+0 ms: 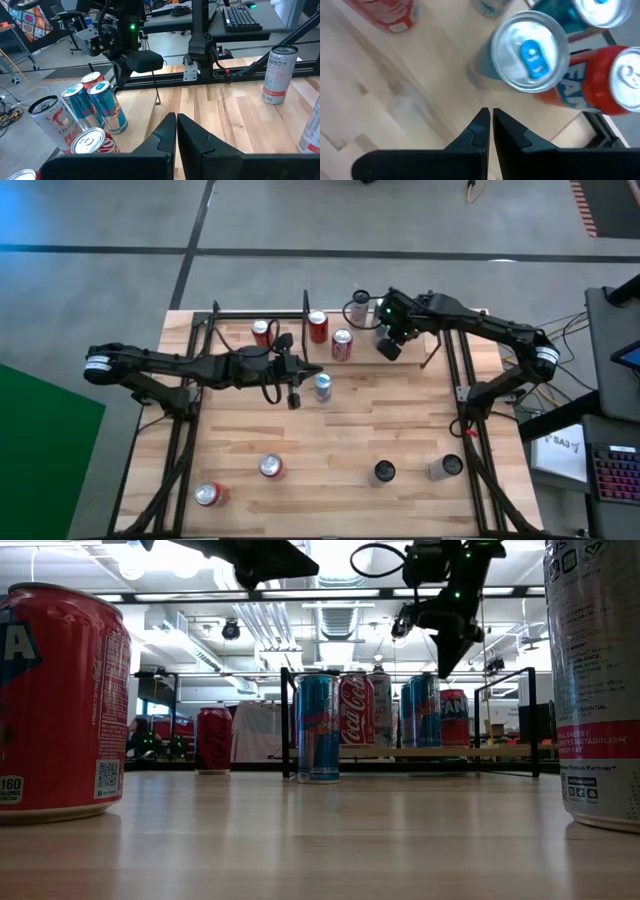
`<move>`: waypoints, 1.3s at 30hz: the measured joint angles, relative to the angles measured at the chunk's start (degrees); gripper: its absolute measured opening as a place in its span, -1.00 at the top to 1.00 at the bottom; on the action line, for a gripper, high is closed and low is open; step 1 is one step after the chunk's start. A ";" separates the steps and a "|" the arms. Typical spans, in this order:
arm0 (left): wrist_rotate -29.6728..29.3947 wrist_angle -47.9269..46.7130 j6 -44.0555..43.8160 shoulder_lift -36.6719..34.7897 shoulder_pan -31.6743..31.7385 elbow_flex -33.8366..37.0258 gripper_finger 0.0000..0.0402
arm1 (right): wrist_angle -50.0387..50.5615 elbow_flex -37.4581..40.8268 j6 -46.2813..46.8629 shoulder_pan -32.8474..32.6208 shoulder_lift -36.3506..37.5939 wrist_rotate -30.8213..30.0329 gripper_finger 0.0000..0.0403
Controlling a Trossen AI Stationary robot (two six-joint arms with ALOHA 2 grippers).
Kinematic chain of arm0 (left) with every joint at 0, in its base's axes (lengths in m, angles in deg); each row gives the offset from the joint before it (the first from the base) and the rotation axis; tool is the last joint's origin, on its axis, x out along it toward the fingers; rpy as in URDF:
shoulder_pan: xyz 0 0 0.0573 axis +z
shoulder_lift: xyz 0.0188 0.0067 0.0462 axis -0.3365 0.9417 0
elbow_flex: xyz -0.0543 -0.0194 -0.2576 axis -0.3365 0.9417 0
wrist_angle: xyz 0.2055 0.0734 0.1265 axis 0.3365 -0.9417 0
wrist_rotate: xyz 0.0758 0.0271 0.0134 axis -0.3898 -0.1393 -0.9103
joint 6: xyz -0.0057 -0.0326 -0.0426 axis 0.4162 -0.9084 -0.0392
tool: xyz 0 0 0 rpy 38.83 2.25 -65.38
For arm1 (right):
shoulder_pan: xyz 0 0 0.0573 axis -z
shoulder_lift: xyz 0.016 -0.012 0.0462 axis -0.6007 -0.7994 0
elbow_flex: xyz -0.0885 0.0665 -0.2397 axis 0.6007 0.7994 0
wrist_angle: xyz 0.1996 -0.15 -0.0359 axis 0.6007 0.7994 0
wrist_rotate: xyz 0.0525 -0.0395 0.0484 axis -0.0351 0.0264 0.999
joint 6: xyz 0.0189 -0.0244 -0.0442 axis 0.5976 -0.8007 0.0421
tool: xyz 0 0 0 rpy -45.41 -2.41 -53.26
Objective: Place canned beverage on shelf
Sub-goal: Put the white and blue soda can on the shelf
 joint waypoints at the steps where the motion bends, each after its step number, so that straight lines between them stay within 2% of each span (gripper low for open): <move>1: 0.00 0.17 0.02 0.00 0.01 0.00 1.00 | -0.05 0.00 -0.11 0.28 0.12 -0.28 0.94; 12: -0.02 0.62 0.28 0.00 0.05 0.00 1.00 | -3.01 -0.09 -3.36 3.50 -0.24 -0.36 0.94; 26: -0.04 0.67 0.28 0.00 0.05 0.00 1.00 | -2.03 -0.90 -2.95 3.48 -0.16 -0.20 0.94; 31: -0.04 0.67 0.30 0.00 0.05 0.00 1.00 | -0.76 -3.49 -1.65 3.47 0.37 3.45 0.94; 39: -0.04 0.68 0.31 0.00 0.07 0.00 1.00 | -8.93 -4.31 -1.49 3.47 -0.22 3.76 0.94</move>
